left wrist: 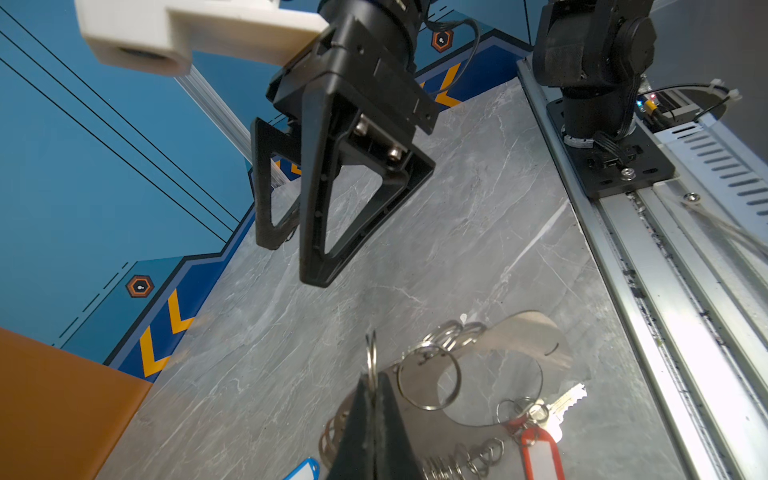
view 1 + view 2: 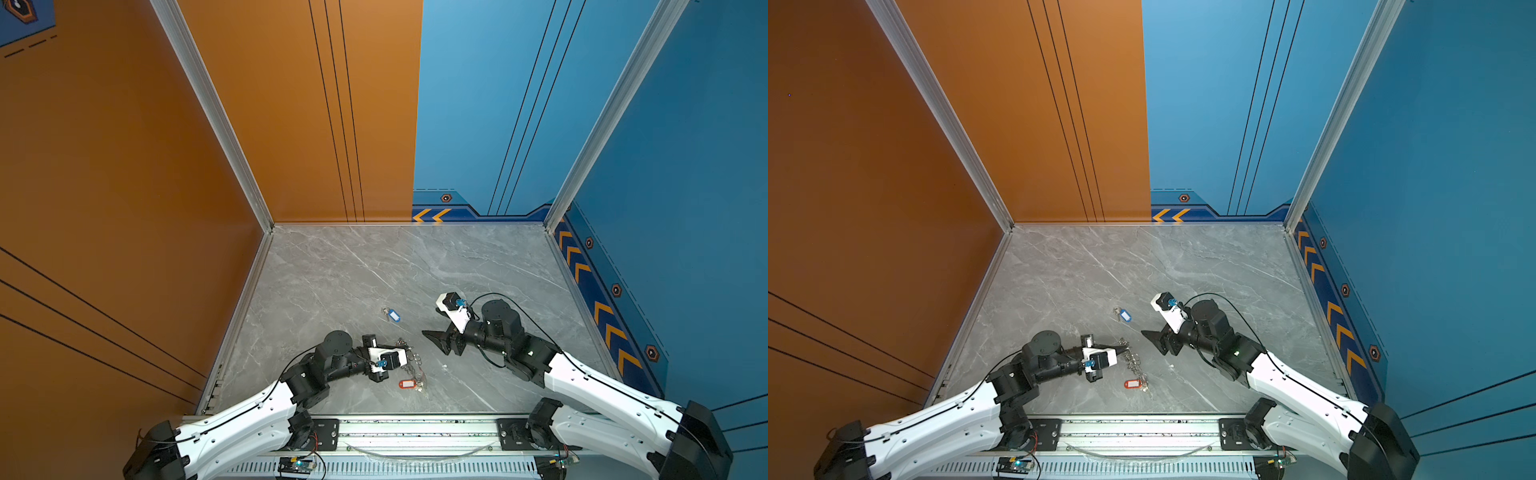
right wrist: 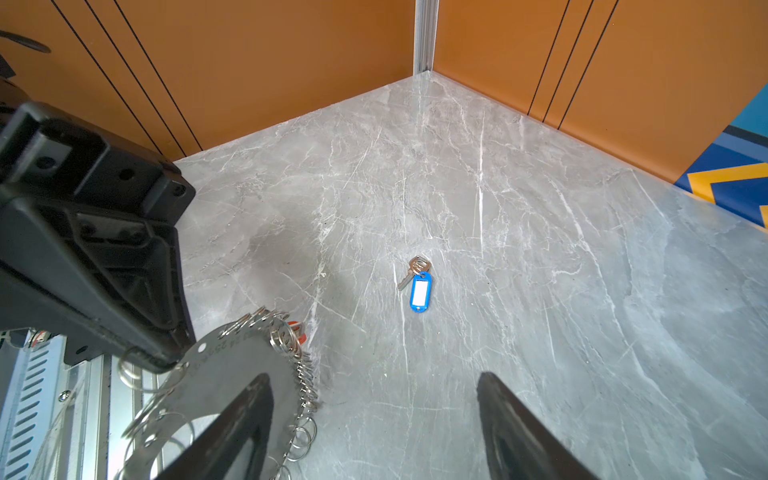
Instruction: Put the keys on the keyring
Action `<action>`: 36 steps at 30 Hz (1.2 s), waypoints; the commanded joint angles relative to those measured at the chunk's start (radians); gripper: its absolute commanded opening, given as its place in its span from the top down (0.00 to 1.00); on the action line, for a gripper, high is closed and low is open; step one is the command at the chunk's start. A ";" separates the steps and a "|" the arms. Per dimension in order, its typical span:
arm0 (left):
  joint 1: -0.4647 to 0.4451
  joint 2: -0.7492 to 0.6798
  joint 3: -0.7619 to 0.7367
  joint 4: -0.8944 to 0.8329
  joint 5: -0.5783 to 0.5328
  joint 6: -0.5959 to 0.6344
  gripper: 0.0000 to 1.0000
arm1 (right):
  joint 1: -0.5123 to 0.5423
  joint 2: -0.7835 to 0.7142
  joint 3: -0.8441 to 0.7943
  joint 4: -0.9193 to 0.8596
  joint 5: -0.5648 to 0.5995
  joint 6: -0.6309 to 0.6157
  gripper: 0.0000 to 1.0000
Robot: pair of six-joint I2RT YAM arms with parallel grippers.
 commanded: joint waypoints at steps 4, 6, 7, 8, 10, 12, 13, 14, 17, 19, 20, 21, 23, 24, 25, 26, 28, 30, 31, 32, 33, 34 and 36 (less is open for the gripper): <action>-0.005 -0.019 -0.014 0.098 -0.049 0.018 1.00 | -0.006 0.040 0.050 0.008 0.011 0.001 0.22; 0.015 -0.021 -0.012 0.121 -0.124 -0.028 1.00 | -0.011 0.068 0.066 0.014 0.049 0.023 0.23; 0.029 -0.021 -0.006 0.127 -0.160 -0.061 1.00 | -0.015 0.091 0.076 0.017 0.075 0.040 0.24; 0.044 -0.020 0.003 0.132 -0.186 -0.096 1.00 | -0.020 0.114 0.089 0.020 0.095 0.055 0.25; 0.081 -0.024 0.015 0.142 -0.192 -0.170 1.00 | -0.026 0.185 0.130 0.019 0.146 0.100 0.27; 0.103 -0.034 0.016 0.160 -0.205 -0.240 1.00 | -0.028 0.269 0.189 -0.009 0.207 0.156 0.29; 0.116 -0.048 0.014 0.163 -0.186 -0.259 1.00 | -0.030 0.320 0.236 -0.045 0.240 0.186 0.30; 0.122 -0.060 0.009 0.168 -0.172 -0.271 1.00 | -0.031 0.366 0.277 -0.077 0.257 0.205 0.32; 0.128 -0.115 -0.005 0.188 -0.206 -0.305 1.00 | -0.030 0.506 0.377 -0.147 0.284 0.234 0.40; 0.130 -0.159 -0.009 0.189 -0.280 -0.319 1.00 | -0.030 0.580 0.419 -0.149 0.290 0.253 0.40; 0.130 -0.176 -0.007 0.189 -0.321 -0.329 1.00 | -0.032 0.607 0.436 -0.148 0.292 0.263 0.40; 0.130 -0.193 -0.004 0.189 -0.374 -0.338 1.00 | -0.033 0.640 0.455 -0.150 0.294 0.272 0.40; 0.129 -0.215 0.002 0.188 -0.511 -0.347 1.00 | -0.032 0.698 0.500 -0.163 0.292 0.277 0.41; 0.130 -0.228 0.002 0.189 -0.588 -0.350 1.00 | -0.030 0.729 0.526 -0.173 0.284 0.275 0.41; 0.132 -0.240 0.001 0.189 -0.653 -0.354 1.00 | -0.026 0.757 0.553 -0.184 0.279 0.273 0.41; 0.133 -0.248 -0.001 0.189 -0.702 -0.353 1.00 | -0.021 0.783 0.573 -0.192 0.276 0.272 0.41; 0.136 -0.259 -0.007 0.188 -0.809 -0.357 1.00 | -0.004 0.836 0.621 -0.218 0.276 0.258 0.42; 0.140 -0.261 -0.013 0.188 -0.872 -0.357 1.00 | 0.020 0.884 0.672 -0.256 0.291 0.232 0.42; 0.143 -0.265 -0.019 0.188 -0.890 -0.360 1.00 | 0.034 0.907 0.697 -0.280 0.308 0.216 0.42; 0.144 -0.269 -0.024 0.188 -0.898 -0.363 1.00 | 0.044 0.926 0.720 -0.298 0.321 0.204 0.43; 0.148 -0.274 -0.032 0.188 -0.900 -0.366 1.00 | 0.055 0.945 0.742 -0.317 0.334 0.193 0.43; 0.151 -0.281 -0.039 0.188 -0.909 -0.366 1.00 | 0.065 0.961 0.761 -0.332 0.346 0.183 0.44; 0.158 -0.298 -0.052 0.189 -0.940 -0.367 1.00 | 0.079 0.983 0.791 -0.356 0.366 0.170 0.46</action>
